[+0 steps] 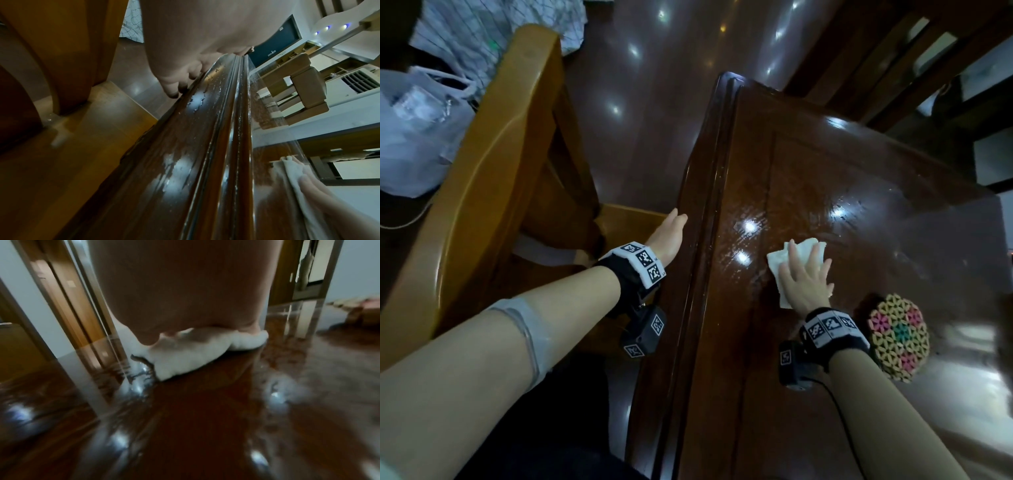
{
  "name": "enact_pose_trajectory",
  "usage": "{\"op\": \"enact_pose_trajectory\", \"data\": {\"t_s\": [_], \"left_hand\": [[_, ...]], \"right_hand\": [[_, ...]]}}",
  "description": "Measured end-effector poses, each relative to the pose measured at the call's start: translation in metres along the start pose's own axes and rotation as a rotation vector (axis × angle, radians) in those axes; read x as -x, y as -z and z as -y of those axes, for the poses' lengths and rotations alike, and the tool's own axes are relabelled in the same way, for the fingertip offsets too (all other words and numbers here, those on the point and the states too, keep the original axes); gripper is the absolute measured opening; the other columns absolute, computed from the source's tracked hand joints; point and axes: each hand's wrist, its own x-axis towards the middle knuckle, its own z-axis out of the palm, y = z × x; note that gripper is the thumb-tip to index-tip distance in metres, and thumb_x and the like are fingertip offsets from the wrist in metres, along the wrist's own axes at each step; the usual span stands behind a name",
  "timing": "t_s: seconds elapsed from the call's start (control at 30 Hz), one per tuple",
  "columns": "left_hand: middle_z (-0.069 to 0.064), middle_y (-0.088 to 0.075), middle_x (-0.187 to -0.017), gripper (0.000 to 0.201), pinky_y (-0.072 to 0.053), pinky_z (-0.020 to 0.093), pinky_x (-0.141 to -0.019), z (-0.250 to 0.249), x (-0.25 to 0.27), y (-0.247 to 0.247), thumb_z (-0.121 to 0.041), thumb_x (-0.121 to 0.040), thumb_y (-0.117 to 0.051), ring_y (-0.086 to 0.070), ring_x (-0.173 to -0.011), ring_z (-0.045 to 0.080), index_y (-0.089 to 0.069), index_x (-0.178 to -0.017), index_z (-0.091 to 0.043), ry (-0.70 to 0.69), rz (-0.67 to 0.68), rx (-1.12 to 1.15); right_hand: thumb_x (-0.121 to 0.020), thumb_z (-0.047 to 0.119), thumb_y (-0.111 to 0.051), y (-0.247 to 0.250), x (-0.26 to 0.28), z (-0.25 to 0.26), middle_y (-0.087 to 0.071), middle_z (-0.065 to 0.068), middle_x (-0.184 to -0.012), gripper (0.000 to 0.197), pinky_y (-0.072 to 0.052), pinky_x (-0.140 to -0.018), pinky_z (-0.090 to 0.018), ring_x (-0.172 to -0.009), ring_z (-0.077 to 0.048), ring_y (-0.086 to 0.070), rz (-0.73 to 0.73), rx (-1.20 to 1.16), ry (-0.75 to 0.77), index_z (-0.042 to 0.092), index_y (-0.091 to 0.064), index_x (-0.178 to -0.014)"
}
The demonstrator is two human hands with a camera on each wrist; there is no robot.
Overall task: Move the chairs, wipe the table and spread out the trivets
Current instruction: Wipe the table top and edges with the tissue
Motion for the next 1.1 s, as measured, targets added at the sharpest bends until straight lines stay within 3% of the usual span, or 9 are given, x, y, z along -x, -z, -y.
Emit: {"op": "enact_pose_trajectory", "data": {"t_s": [0.2,0.33,0.47,0.53,0.6,0.7,0.83,0.97,1.1], "left_hand": [[-0.002,-0.017,-0.16,0.052,-0.011,0.034,-0.12,0.005,-0.005,0.002,-0.032,-0.104,-0.021,-0.015,-0.146,0.014,-0.015,-0.153,-0.016,-0.014,0.01,0.052],[-0.004,-0.018,-0.159,0.052,-0.012,0.036,-0.12,0.011,-0.012,0.005,-0.033,-0.104,-0.021,-0.017,-0.146,0.012,-0.016,-0.153,-0.016,-0.023,0.034,0.08],[-0.008,-0.025,-0.157,0.078,-0.017,0.039,-0.12,0.017,-0.02,0.007,-0.059,-0.084,-0.025,-0.023,-0.143,0.008,-0.02,-0.153,-0.023,-0.02,0.085,0.119],[-0.01,-0.028,-0.156,0.087,-0.018,0.039,-0.119,0.023,-0.025,0.008,-0.067,-0.075,-0.027,-0.026,-0.142,0.007,-0.023,-0.152,-0.025,-0.025,0.106,0.139],[-0.009,-0.03,-0.155,0.086,-0.019,0.04,-0.119,0.027,-0.031,0.008,-0.068,-0.076,-0.027,-0.027,-0.142,0.007,-0.025,-0.151,-0.026,-0.024,0.122,0.161],[-0.011,-0.035,-0.152,0.08,-0.021,0.041,-0.118,0.052,-0.057,0.005,-0.072,-0.078,-0.028,-0.031,-0.14,0.007,-0.03,-0.148,-0.033,0.007,0.144,0.159],[-0.012,-0.037,-0.151,0.08,-0.021,0.041,-0.117,0.056,-0.066,0.005,-0.074,-0.076,-0.031,-0.033,-0.139,0.007,-0.032,-0.147,-0.035,0.025,0.146,0.163],[-0.01,-0.033,-0.153,0.086,-0.019,0.04,-0.119,0.033,-0.043,0.007,-0.071,-0.075,-0.03,-0.03,-0.14,0.008,-0.028,-0.15,-0.029,0.006,0.147,0.187],[-0.008,-0.03,-0.155,0.082,-0.017,0.039,-0.119,0.032,-0.039,0.008,-0.066,-0.08,-0.03,-0.027,-0.142,0.009,-0.026,-0.151,-0.025,0.029,0.147,0.22]], "right_hand": [[-0.102,0.037,-0.026,0.025,-0.053,0.016,0.004,0.001,-0.163,0.052,-0.01,-0.114,-0.064,-0.148,-0.033,0.004,0.012,0.185,0.188,0.037,-0.011,-0.152],[-0.102,0.039,-0.032,0.032,-0.08,0.066,-0.002,0.004,-0.162,0.052,-0.013,-0.116,-0.06,-0.149,-0.029,-0.001,-0.017,0.208,0.341,0.036,-0.018,-0.152],[-0.103,0.034,-0.035,0.027,-0.086,0.126,-0.008,0.004,-0.162,0.048,-0.016,-0.116,-0.057,-0.148,-0.03,-0.007,-0.022,0.251,0.507,0.032,-0.028,-0.15],[-0.102,0.03,-0.039,0.021,-0.086,0.143,-0.017,0.001,-0.16,0.042,-0.028,-0.112,-0.055,-0.144,-0.032,-0.018,-0.079,0.292,0.567,0.026,-0.041,-0.143],[-0.1,0.025,-0.042,0.013,-0.084,0.15,-0.029,-0.003,-0.154,0.035,-0.045,-0.097,-0.051,-0.133,-0.032,-0.035,-0.17,0.37,0.616,0.017,-0.049,-0.133],[-0.098,0.023,-0.044,0.001,-0.081,0.151,-0.037,-0.005,-0.147,0.031,-0.053,-0.081,-0.046,-0.118,-0.03,-0.046,-0.238,0.445,0.621,0.011,-0.048,-0.126],[-0.098,0.025,-0.045,-0.006,-0.077,0.15,-0.028,-0.009,-0.152,0.031,-0.049,-0.088,-0.054,-0.121,-0.033,-0.042,-0.249,0.427,0.55,0.018,-0.042,-0.128],[-0.098,0.024,-0.046,-0.007,-0.074,0.156,-0.028,-0.01,-0.152,0.028,-0.038,-0.102,-0.061,-0.129,-0.036,-0.037,-0.283,0.47,0.471,0.015,-0.049,-0.125],[-0.095,0.012,-0.048,-0.012,-0.066,0.16,-0.032,-0.015,-0.15,0.024,-0.044,-0.095,-0.055,-0.12,-0.038,-0.043,-0.271,0.496,0.502,0.011,-0.055,-0.118]]}}
